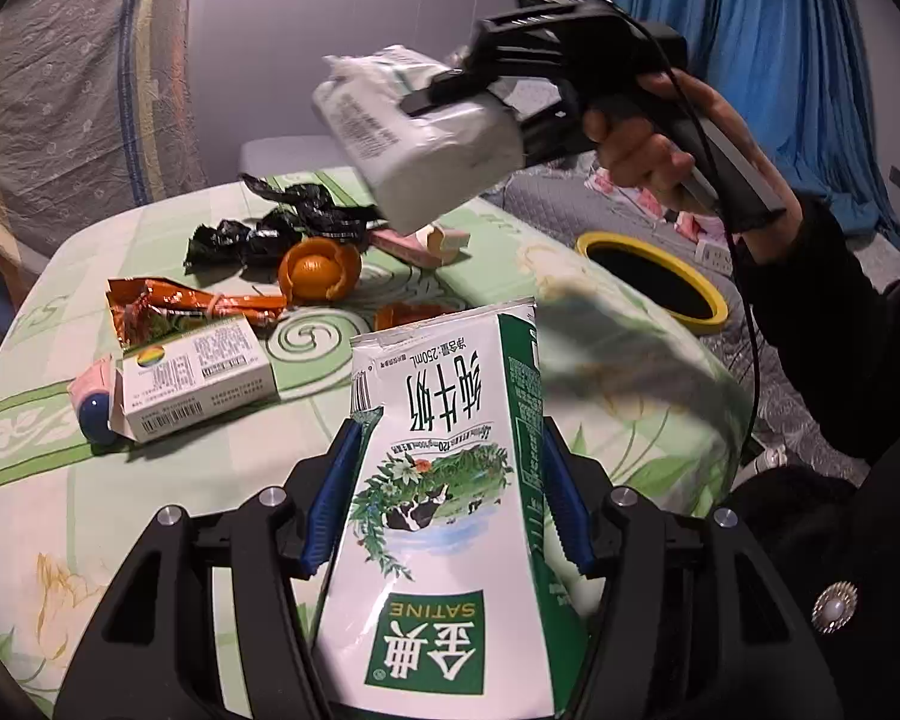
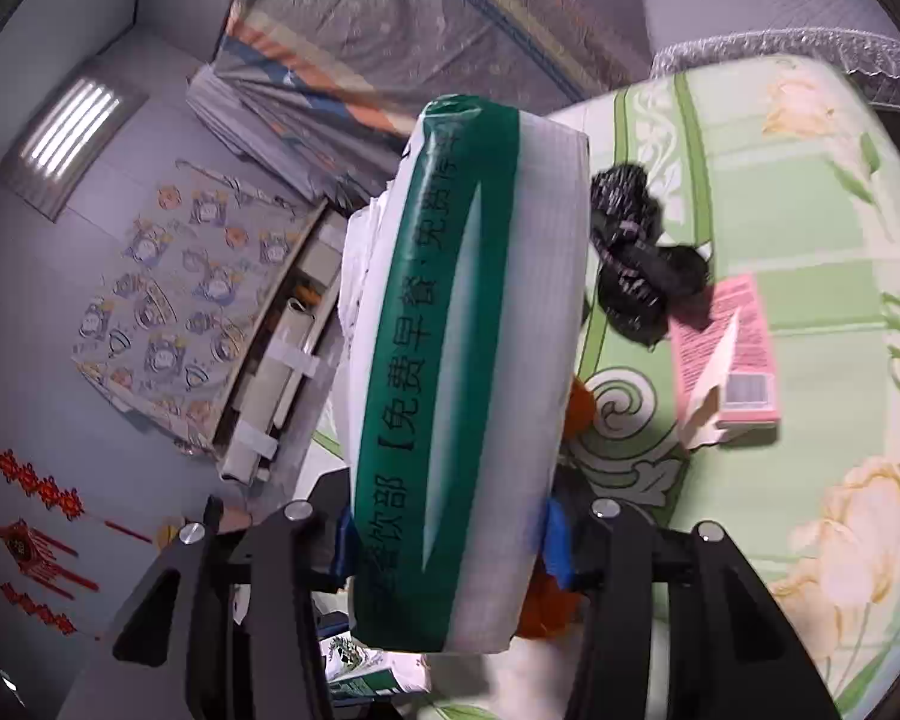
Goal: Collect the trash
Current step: 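Carry both items to the bin and open both grippers to drop them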
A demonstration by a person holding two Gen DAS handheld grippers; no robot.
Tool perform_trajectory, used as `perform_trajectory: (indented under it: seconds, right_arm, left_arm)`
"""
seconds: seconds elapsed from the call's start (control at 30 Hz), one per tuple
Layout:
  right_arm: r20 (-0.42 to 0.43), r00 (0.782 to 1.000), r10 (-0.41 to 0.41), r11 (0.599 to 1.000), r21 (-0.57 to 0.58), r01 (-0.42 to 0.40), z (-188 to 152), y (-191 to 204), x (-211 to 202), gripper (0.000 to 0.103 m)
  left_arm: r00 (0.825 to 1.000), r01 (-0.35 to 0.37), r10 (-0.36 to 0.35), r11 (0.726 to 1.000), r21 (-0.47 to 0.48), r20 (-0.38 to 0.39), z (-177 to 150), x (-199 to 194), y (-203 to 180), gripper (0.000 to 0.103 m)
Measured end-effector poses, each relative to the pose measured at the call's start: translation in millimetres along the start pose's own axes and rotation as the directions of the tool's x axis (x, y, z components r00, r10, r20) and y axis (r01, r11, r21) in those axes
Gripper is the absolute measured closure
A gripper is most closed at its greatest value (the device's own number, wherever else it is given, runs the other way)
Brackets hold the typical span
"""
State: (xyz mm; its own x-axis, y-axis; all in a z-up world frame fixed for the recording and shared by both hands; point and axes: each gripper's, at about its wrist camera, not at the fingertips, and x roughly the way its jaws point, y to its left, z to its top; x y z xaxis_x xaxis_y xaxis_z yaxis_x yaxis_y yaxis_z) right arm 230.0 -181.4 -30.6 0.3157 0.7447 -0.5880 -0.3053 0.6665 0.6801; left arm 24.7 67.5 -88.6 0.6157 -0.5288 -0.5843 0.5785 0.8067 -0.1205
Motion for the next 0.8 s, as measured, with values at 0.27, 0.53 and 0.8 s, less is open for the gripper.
perform_trajectory:
  seconds: [0.27, 0.53, 0.8]
  right_arm:
    - [0.176, 0.984, 0.036, 0.998, 0.041, -0.044, -16, -21, -83, 0.059]
    - [0.329, 0.944, -0.013, 0.995, 0.093, -0.019, -42, -50, -160, 0.059]
    - [0.469, 0.875, -0.115, 0.986, 0.165, 0.041, -82, -77, -228, 0.059]
  left_arm:
    - [0.994, -0.076, 0.074, 0.997, 0.027, 0.075, 32, 3, -15, 0.048]
    - [0.992, -0.067, 0.062, 0.997, 0.042, 0.109, 81, 35, -42, 0.048]
    - [0.992, -0.016, 0.008, 0.998, 0.061, 0.130, 132, 74, -79, 0.048]
